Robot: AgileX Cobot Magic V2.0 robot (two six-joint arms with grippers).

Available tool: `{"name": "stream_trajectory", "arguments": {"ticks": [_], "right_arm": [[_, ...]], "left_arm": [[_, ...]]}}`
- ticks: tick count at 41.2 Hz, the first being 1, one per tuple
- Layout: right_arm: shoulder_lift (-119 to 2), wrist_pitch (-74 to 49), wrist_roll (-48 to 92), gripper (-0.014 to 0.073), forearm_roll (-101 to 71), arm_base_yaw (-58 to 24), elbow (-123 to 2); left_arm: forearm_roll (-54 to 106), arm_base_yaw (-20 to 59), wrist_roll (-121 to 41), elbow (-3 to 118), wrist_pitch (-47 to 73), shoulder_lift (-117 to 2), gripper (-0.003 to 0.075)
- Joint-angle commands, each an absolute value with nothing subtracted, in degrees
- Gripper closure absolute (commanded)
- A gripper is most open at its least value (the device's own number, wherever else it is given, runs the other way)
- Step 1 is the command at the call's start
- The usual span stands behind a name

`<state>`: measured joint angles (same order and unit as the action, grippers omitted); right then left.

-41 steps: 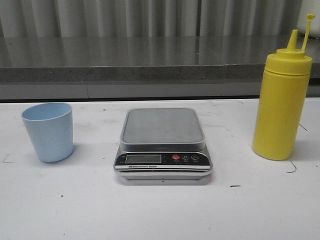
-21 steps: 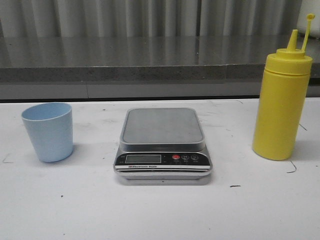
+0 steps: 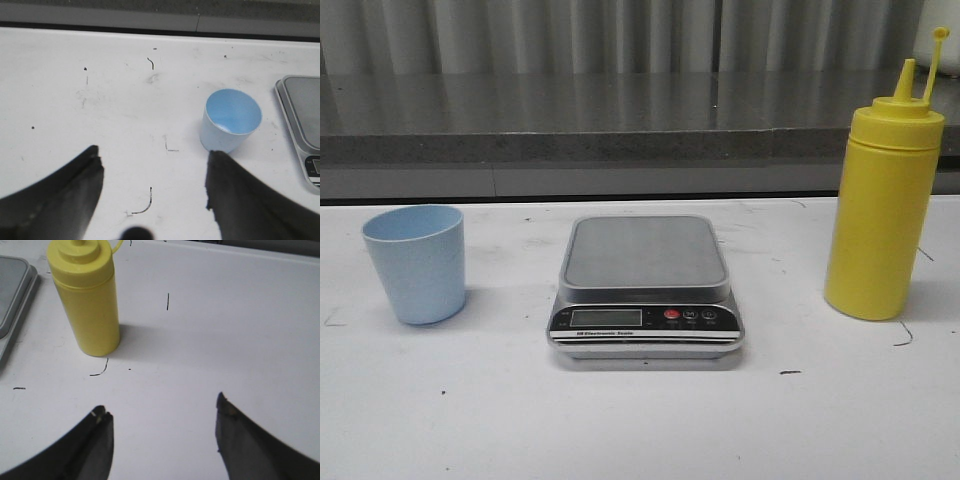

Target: Pour seasoning into cup on scale with both arms

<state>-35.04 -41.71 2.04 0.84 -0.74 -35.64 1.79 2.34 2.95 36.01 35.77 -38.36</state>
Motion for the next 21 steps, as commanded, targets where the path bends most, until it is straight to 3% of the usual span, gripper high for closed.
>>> {"name": "stream_trajectory", "arguments": {"ticks": [1,13,21], "right_arm": [[-35.5,-38.2,2.7,0.0076,0.9,-0.4,-36.2],[-35.5,-38.1,2.7,0.0076,0.6,-0.4,-35.0],[-35.5,-38.0,2.7,0.0076,0.6,-0.4,-35.0]], "left_arm": [[3.5,3.0,3.3,39.5,32.9,-42.0,0.0179],[3.1,11.1,3.3,49.1,36.1,-56.9,0.0251],[2.3,12.3,3.3,57.4,40.9,-70.2,0.0274]]}}
